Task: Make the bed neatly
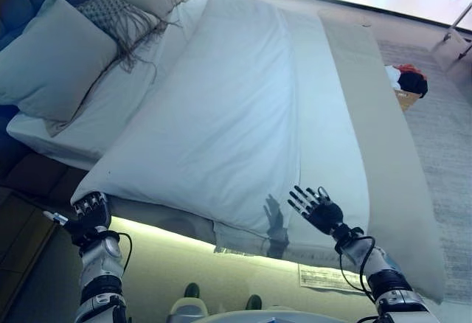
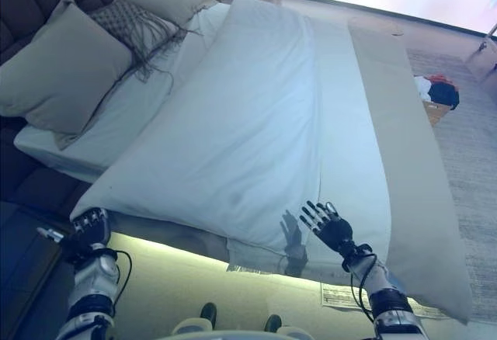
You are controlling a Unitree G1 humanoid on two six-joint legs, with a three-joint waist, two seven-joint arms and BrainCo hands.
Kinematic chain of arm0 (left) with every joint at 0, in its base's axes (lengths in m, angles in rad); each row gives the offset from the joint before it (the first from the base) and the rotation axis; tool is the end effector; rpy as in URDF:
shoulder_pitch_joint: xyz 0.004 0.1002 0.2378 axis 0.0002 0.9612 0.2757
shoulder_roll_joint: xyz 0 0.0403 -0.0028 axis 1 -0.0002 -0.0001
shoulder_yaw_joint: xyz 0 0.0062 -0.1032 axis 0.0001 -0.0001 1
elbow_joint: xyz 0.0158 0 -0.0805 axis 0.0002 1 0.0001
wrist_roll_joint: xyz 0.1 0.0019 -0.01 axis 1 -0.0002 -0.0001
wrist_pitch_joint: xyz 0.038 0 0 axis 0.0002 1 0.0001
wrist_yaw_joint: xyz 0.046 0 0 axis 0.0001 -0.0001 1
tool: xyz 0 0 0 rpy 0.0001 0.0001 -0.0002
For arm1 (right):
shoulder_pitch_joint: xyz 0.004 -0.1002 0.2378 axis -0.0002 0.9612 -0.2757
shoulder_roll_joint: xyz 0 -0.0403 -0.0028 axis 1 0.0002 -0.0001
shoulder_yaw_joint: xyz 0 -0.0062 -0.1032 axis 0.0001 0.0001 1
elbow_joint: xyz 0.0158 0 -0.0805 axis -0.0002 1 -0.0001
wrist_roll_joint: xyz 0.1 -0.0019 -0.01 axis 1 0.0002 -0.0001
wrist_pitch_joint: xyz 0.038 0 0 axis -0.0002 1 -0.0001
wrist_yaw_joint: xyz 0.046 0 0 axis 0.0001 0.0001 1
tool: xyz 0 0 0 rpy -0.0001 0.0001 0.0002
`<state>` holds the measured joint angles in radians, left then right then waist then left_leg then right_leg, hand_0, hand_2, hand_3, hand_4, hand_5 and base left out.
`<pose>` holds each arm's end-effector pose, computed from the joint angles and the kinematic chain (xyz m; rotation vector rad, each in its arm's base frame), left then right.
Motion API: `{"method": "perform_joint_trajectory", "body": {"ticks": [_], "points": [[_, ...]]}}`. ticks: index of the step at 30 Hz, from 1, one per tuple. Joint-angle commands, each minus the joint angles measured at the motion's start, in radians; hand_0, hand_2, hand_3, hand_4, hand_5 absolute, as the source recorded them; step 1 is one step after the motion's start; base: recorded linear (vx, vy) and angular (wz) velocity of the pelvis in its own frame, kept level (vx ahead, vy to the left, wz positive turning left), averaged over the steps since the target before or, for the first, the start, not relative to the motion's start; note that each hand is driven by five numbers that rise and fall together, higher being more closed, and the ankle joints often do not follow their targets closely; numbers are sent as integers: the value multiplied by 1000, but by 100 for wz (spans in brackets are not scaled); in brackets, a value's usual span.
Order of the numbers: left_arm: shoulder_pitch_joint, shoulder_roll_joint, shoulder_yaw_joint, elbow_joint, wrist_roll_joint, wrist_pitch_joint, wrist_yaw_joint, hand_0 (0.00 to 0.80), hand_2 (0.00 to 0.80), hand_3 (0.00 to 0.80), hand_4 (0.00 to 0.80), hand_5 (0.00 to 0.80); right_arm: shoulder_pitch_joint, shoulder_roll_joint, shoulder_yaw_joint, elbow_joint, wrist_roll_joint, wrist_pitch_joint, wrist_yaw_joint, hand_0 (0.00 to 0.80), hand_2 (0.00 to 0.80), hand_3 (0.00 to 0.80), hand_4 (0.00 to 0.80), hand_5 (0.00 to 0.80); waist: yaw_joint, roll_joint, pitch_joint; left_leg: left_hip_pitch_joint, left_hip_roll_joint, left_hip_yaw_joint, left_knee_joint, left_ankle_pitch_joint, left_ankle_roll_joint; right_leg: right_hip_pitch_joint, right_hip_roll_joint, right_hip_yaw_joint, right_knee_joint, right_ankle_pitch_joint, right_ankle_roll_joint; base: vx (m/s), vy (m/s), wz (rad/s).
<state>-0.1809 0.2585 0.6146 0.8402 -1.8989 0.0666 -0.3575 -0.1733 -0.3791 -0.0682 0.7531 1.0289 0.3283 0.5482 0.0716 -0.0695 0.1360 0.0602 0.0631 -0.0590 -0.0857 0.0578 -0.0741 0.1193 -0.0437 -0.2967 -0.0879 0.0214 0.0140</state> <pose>0.1720 0.2958 -0.0359 -1.7581 -0.4805 0.6433 0.1959 -0.2557 -0.0338 0.9037 0.4802 0.1660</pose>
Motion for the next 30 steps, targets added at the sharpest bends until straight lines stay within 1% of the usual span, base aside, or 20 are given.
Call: {"method": "perform_joint_trajectory", "body": {"ticks": [1,5,8,11,14,17,19,20,21,22,23,24,25,26,30], "points": [[172,332,332,112,-73,-130,-204,0,0,0,0,0,8,-79,-36,137,29,-31,40,0,0,0,0,0,150,23,-137,-30,-64,-32,57,-95,22,-6,-94,-27,100,-107,80,-33,52,-7],[180,387,351,173,-73,-111,-205,0,0,0,0,0,-6,-90,-22,152,38,-44,46,0,0,0,0,0,165,21,-130,-32,-66,-45,61,-98,24,-3,-100,-41,107,-111,83,-28,40,-6],[197,425,376,214,-73,-62,-222,0,0,0,0,0,-4,-93,-19,165,40,-51,53,0,0,0,0,0,173,22,-123,-34,-66,-53,62,-100,26,-6,-103,-47,111,-111,86,-27,34,-4],[201,455,380,249,-73,-31,-222,0,0,0,0,0,0,-99,-24,184,37,-51,63,0,0,0,0,0,176,23,-122,-32,-66,-58,56,-99,26,-2,-104,-53,107,-111,88,1,28,-4],[204,465,361,269,-73,0,-223,0,0,0,0,0,5,-100,-23,185,31,-48,70,0,0,0,0,0,175,23,-118,-32,-66,-63,56,-99,26,-1,-104,-56,107,-112,87,5,10,-1],[230,475,318,300,-73,87,-200,0,0,0,0,0,11,-93,-18,184,26,-52,72,0,0,0,0,0,176,20,-110,-38,-65,-66,60,-100,25,-6,-105,-61,111,-113,85,3,11,0],[247,474,272,315,-73,131,-151,0,0,0,0,0,16,-84,-20,183,21,-58,78,0,0,0,0,0,174,15,-105,-41,-65,-64,63,-103,26,-10,-106,-64,112,-112,85,0,0,0],[260,475,242,317,-73,157,-107,0,0,0,0,0,19,-78,-19,177,20,-63,75,0,0,0,0,0,173,12,-100,-43,-65,-63,65,-104,26,-12,-106,-65,112,-112,85,43,-15,0],[268,474,228,322,-10,173,-76,0,0,0,0,0,27,-73,-20,169,22,-65,71,0,0,0,0,0,173,8,-98,-39,-64,-61,65,-112,25,-11,-105,-62,114,-119,84,0,0,0],[270,471,228,327,41,183,-72,0,0,0,0,0,30,-73,-22,164,23,-64,68,0,0,0,0,0,172,7,-97,-44,-66,-59,67,-106,27,-15,-106,-63,113,-111,85,0,0,0],[278,466,223,344,167,202,-69,0,0,0,0,0,37,-73,-23,159,26,-64,66,0,0,0,0,0,170,4,-93,-43,-66,-55,67,-109,28,-15,-106,-61,113,-111,85,0,0,0],[283,459,217,362,260,215,-72,0,0,0,0,0,41,-75,-27,159,22,-61,68,0,0,0,0,0,167,3,-93,-41,-65,-52,67,-114,29,-14,-105,-58,113,-115,86,0,0,0],[284,458,213,372,297,217,-78,0,0,0,0,0,42,-77,-29,159,20,-61,70,0,0,0,0,0,165,4,-92,-46,-67,-50,67,-108,31,-19,-107,-58,111,-106,87,11,-1,4],[293,456,198,398,418,214,-72,0,0,0,0,0,43,-81,-35,161,15,-57,71,0,0,0,0,0,162,6,-90,-45,-68,-48,65,-110,33,-19,-107,-55,109,-105,88,-13,11,8],[309,473,154,489,630,209,-81,0,0,0,0,0,44,-97,-44,185,-13,-49,89,0,0,0,0,0,151,16,-91,-49,-72,-38,66,-107,39,-26,-111,-51,107,-95,95,11,2,19]]}}
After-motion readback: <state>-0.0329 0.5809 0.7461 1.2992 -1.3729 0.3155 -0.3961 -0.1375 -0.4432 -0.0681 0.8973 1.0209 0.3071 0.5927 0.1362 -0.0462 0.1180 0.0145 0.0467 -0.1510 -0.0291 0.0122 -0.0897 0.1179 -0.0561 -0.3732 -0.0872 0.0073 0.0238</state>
